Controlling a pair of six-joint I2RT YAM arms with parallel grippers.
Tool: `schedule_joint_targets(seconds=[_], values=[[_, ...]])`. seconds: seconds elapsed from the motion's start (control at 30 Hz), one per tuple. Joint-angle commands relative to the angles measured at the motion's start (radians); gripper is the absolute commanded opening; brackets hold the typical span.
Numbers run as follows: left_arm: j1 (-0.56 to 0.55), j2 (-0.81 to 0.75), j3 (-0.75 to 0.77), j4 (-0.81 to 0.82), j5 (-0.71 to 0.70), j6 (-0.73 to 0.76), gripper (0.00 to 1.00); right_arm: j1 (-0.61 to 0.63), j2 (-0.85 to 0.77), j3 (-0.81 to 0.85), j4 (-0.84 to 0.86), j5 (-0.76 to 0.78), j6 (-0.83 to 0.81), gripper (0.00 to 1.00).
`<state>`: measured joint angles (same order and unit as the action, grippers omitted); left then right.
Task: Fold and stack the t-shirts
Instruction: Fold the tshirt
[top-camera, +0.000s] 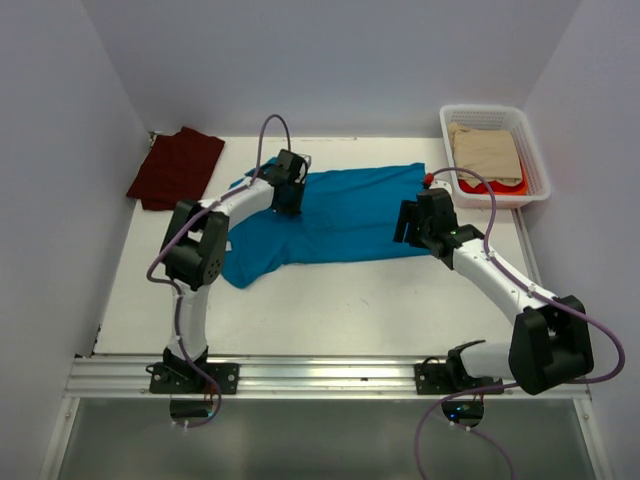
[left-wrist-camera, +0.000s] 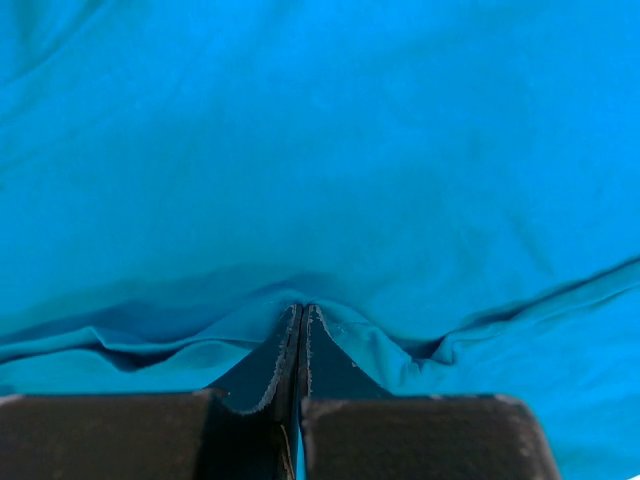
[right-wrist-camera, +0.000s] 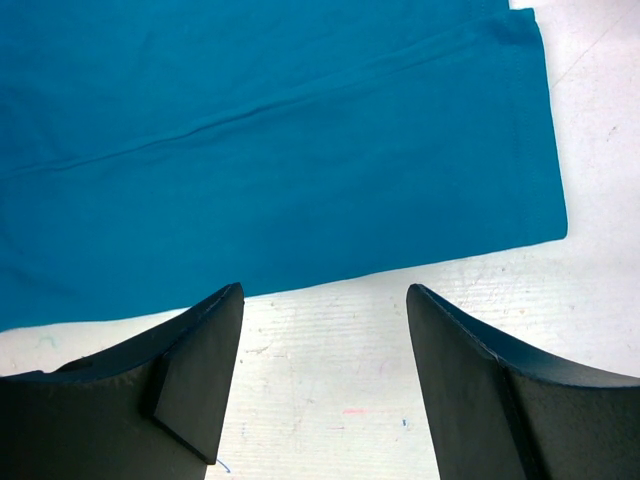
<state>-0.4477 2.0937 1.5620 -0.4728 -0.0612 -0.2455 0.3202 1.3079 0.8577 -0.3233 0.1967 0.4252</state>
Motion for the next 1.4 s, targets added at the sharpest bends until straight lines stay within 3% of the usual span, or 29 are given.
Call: schedule_joint_targets(seconds=[0.0,0.2,0.23,0.27,0.33,0.37,0.47,1.0,1.07,1.1,1.13,1.17,1.2,1.23,1.3,1.33,1.37], values=[[0.014,0.017,0.061,-0.023,-0.014,0.037,0.0,-0.003,0.004,0.006,0.01,0.021,-0.014,0.7],[0.023,0.054,0.113,-0.024,0.0,0.058,0.0,-0.003,0.008,0.007,0.01,0.018,-0.014,0.7],[0.024,0.066,0.121,-0.027,0.001,0.06,0.04,-0.003,0.01,0.007,0.009,0.018,-0.016,0.7],[0.026,0.071,0.13,-0.029,0.001,0.06,0.21,-0.003,0.008,0.007,0.009,0.017,-0.014,0.7],[0.027,0.068,0.129,-0.023,0.003,0.057,0.41,-0.003,0.01,0.007,0.01,0.017,-0.016,0.7],[0.027,0.06,0.116,-0.009,0.003,0.054,0.57,-0.003,0.011,0.007,0.01,0.017,-0.016,0.7],[0.027,0.0,0.043,0.066,0.001,0.045,0.84,-0.003,0.013,0.009,0.009,0.017,-0.014,0.7],[0.018,-0.446,-0.358,0.24,-0.012,-0.012,1.0,-0.003,0.017,0.004,0.017,0.0,-0.009,0.7],[0.018,-0.454,-0.379,0.223,-0.003,-0.031,0.95,-0.003,0.016,0.004,0.015,0.004,-0.011,0.7],[0.018,-0.452,-0.388,0.217,0.02,-0.055,0.88,-0.003,0.014,0.004,0.015,0.003,-0.011,0.67],[0.018,-0.449,-0.399,0.211,0.033,-0.063,0.72,-0.003,0.013,0.003,0.013,0.0,-0.012,0.63],[0.018,-0.443,-0.42,0.195,0.047,-0.075,0.28,-0.003,0.01,0.003,0.016,-0.009,-0.016,0.56],[0.018,-0.434,-0.439,0.194,0.053,-0.116,0.08,-0.003,0.008,0.001,0.018,-0.013,-0.016,0.46],[0.018,-0.432,-0.489,0.198,0.055,-0.133,0.0,-0.003,0.005,0.0,0.02,-0.013,-0.016,0.3],[0.018,-0.438,-0.552,0.244,0.09,-0.176,0.0,-0.003,0.002,-0.006,0.02,-0.002,-0.014,0.15],[0.018,-0.448,-0.618,0.287,0.104,-0.19,0.0,-0.003,-0.001,-0.008,0.018,0.003,-0.014,0.02],[0.018,-0.455,-0.647,0.304,0.116,-0.205,0.0,-0.004,-0.002,-0.009,0.017,0.012,-0.009,0.0]])
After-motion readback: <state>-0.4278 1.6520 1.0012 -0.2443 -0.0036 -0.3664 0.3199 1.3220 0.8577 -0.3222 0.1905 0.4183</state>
